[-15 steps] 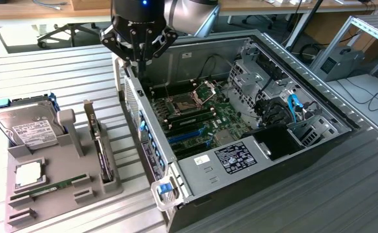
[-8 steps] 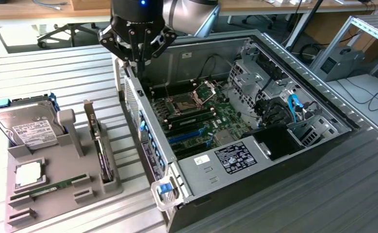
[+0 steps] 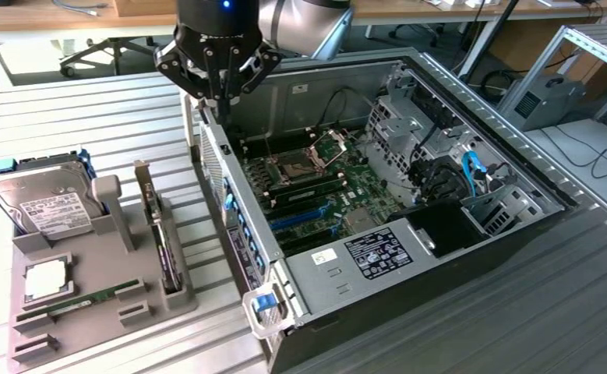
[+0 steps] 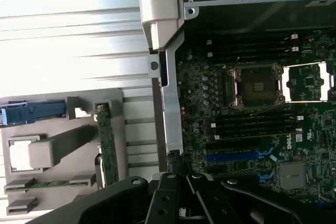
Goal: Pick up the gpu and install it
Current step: 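Reach for the gpu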
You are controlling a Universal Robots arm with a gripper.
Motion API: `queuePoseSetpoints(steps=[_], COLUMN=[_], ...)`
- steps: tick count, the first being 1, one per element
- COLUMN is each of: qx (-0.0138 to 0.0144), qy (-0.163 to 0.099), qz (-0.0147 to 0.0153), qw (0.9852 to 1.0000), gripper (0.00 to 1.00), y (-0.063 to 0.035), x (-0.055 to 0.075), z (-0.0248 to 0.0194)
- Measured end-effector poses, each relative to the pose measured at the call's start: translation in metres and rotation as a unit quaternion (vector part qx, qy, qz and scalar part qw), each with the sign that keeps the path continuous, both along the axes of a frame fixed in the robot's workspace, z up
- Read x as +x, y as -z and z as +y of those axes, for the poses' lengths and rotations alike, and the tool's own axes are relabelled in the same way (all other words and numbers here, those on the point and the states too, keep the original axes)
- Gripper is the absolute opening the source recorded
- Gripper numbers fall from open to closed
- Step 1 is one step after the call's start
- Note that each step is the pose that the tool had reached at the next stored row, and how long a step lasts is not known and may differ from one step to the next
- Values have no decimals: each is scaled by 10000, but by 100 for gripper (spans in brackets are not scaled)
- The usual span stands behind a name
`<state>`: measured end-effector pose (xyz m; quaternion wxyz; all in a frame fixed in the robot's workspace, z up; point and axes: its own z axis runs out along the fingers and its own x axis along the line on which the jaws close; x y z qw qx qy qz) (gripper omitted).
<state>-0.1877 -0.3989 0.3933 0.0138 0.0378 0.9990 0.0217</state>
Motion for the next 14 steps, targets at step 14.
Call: queuePoseSetpoints(steps=[14], qx=[0], qy=[0], qz=[0], qw=[10000], gripper=[11], y=[0], x=[-71], z=[0])
